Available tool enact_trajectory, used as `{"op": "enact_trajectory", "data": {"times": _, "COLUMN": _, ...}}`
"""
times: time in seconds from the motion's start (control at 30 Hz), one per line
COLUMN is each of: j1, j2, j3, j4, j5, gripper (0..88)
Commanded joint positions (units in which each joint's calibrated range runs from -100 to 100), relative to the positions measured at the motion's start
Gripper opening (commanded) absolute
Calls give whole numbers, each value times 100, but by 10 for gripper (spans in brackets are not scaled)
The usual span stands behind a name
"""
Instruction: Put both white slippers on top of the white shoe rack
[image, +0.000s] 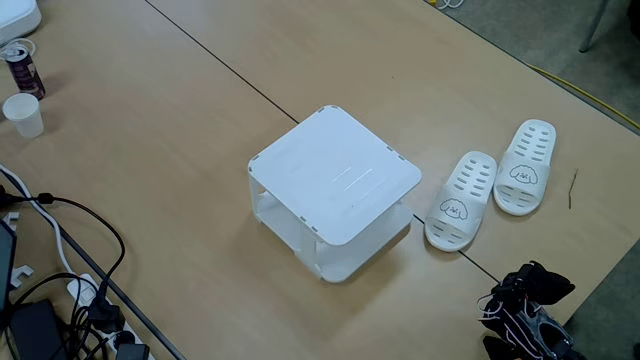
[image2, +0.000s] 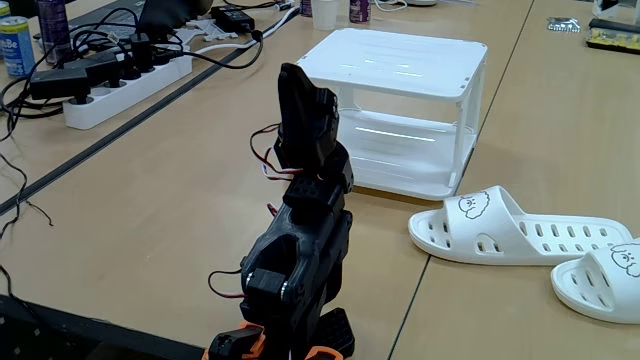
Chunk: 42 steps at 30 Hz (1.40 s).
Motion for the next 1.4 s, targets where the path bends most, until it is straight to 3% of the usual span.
{"op": "enact_trajectory", "data": {"times": 0.0, "j1": 18, "j2": 19, "j3": 27, "j4": -26, "j5": 42, "gripper": 8}}
{"op": "enact_trajectory", "data": {"times": 0.47, "j1": 26, "j2": 94, "j3": 27, "j4": 78, "j5": 42, "gripper": 8}}
{"op": "enact_trajectory", "data": {"times": 0.67, "j1": 26, "j2": 94, "j3": -749, "j4": 2097, "j5": 42, "gripper": 8}}
{"op": "enact_trajectory", "data": {"times": 0.93, "j1": 42, "j2": 111, "j3": -3401, "j4": 7153, "j5": 42, "gripper": 8}}
{"op": "enact_trajectory", "data": {"times": 1.03, "j1": 42, "j2": 204, "j3": -4006, "j4": 8482, "j5": 42, "gripper": 8}}
{"op": "enact_trajectory", "data": {"times": 1.37, "j1": 42, "j2": 2720, "j3": -6044, "j4": 8922, "j5": 42, "gripper": 10}}
